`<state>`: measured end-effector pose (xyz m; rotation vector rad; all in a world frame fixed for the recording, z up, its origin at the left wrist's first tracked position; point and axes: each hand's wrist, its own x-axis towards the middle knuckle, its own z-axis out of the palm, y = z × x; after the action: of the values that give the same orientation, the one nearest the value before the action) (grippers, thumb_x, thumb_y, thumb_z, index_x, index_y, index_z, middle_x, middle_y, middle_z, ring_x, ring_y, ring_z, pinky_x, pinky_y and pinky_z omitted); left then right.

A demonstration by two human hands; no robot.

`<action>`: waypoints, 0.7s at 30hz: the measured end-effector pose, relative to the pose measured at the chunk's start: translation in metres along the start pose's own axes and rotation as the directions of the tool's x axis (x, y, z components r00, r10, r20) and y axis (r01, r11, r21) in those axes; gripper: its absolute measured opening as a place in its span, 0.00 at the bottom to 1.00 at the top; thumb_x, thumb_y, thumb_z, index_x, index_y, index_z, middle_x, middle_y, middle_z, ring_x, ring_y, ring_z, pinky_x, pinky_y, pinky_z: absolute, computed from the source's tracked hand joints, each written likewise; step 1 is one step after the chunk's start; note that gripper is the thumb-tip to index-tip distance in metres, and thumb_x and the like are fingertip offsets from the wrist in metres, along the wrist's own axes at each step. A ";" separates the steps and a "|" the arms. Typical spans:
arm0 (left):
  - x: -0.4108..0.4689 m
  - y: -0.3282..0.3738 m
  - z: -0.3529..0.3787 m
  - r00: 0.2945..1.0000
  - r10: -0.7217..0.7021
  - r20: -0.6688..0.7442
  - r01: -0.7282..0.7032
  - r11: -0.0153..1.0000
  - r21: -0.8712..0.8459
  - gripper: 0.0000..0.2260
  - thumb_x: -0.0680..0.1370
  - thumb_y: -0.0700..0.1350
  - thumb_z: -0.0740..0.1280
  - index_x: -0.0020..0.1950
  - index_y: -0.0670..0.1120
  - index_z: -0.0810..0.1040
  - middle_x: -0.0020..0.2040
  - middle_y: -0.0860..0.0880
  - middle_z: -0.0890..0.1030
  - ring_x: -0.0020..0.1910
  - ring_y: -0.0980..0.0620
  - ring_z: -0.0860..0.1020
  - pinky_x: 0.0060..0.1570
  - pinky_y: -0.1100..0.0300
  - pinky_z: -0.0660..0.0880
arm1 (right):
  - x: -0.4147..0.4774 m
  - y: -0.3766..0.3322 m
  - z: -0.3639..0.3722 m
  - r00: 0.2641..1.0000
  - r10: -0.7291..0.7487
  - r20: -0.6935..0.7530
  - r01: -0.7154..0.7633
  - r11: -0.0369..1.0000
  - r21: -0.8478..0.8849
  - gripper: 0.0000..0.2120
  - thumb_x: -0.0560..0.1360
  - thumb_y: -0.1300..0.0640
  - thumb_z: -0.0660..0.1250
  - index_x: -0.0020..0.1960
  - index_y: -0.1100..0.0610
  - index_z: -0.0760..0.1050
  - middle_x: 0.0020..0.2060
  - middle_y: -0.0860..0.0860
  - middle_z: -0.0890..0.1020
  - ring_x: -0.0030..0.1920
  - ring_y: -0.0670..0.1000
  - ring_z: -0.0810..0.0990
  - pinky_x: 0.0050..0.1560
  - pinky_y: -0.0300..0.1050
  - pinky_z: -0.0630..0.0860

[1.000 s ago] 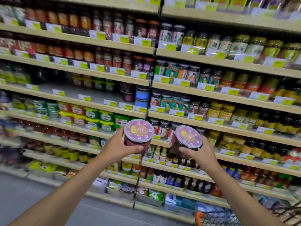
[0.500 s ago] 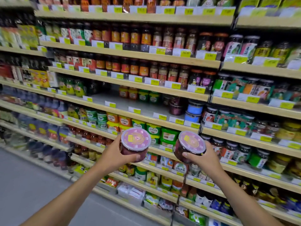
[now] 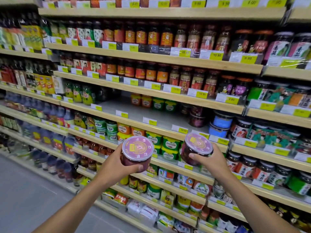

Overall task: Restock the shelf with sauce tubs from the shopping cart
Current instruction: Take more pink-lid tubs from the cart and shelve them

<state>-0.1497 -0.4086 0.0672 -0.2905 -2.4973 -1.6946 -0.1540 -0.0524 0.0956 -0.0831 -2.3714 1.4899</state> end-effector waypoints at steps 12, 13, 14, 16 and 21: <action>0.166 -0.010 0.053 0.998 0.041 0.046 -0.040 0.999 -0.016 0.41 0.59 0.58 0.86 0.69 0.62 0.73 0.61 0.61 0.82 0.61 0.60 0.80 0.60 0.53 0.78 | 0.163 0.028 0.001 0.992 -0.021 -0.124 0.025 0.999 0.023 0.33 0.60 0.47 0.85 0.60 0.47 0.74 0.52 0.39 0.81 0.55 0.47 0.80 0.59 0.47 0.76; 0.178 -0.010 0.059 0.998 0.045 0.037 -0.044 0.999 -0.014 0.41 0.59 0.58 0.85 0.69 0.61 0.74 0.61 0.60 0.82 0.61 0.59 0.80 0.60 0.53 0.78 | 0.174 0.030 0.001 0.991 -0.026 -0.133 0.029 0.999 0.025 0.34 0.59 0.46 0.85 0.60 0.48 0.74 0.53 0.40 0.82 0.55 0.45 0.81 0.59 0.45 0.76; 0.190 -0.009 0.067 0.998 0.049 0.032 -0.049 0.999 -0.011 0.40 0.58 0.57 0.85 0.68 0.60 0.74 0.60 0.60 0.83 0.60 0.59 0.81 0.59 0.54 0.78 | 0.183 0.033 0.000 0.990 -0.022 -0.137 0.026 0.999 0.027 0.32 0.59 0.47 0.85 0.59 0.47 0.75 0.53 0.40 0.82 0.54 0.42 0.81 0.57 0.41 0.76; 0.211 -0.009 0.081 0.998 0.060 0.036 -0.059 0.998 -0.014 0.37 0.60 0.53 0.85 0.66 0.59 0.75 0.58 0.62 0.83 0.58 0.61 0.81 0.56 0.58 0.78 | 0.199 0.036 0.000 0.991 -0.017 -0.136 0.022 0.999 0.035 0.27 0.62 0.51 0.85 0.55 0.45 0.75 0.50 0.37 0.81 0.50 0.33 0.79 0.51 0.30 0.74; 0.242 -0.007 0.104 0.994 0.082 0.078 -0.082 0.997 -0.007 0.34 0.64 0.47 0.85 0.65 0.62 0.74 0.57 0.65 0.83 0.57 0.64 0.81 0.55 0.60 0.78 | 0.225 0.045 0.007 0.989 -0.009 -0.151 0.006 1.000 -0.018 0.32 0.59 0.46 0.85 0.59 0.49 0.76 0.52 0.44 0.83 0.55 0.45 0.81 0.56 0.43 0.76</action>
<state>-0.3853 -0.2914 0.0697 -0.4616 -2.4995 -1.6880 -0.3733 0.0123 0.1093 -0.1842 -2.2624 1.4068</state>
